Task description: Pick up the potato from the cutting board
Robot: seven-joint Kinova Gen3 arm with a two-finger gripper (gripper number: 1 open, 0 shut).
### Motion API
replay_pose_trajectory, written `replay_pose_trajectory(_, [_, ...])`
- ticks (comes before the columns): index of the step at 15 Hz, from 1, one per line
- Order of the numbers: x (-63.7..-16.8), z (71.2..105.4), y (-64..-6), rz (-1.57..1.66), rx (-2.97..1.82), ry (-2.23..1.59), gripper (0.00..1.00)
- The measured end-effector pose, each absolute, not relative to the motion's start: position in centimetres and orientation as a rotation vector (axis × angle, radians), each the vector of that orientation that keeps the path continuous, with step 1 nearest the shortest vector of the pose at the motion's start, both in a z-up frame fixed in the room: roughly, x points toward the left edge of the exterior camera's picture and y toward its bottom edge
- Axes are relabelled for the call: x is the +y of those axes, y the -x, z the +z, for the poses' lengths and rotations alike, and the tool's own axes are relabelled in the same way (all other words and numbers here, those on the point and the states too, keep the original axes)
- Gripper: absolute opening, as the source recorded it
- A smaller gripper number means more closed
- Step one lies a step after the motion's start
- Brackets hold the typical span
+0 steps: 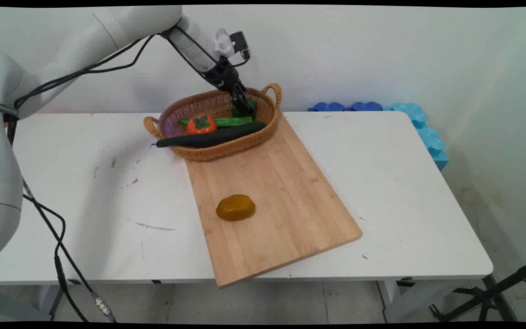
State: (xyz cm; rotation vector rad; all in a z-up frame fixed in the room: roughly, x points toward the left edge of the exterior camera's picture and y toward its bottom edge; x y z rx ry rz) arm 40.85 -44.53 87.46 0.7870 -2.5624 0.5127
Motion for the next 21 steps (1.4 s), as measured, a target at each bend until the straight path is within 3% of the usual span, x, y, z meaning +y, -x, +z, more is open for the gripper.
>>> replay_pose_trajectory(11, [-42.3, 90.8, -42.3, 0.533, -2.524, -0.817, 1.00])
replay_pose_trajectory(21, [-32.0, 96.1, -43.2, 0.418, -2.539, -0.761, 1.00])
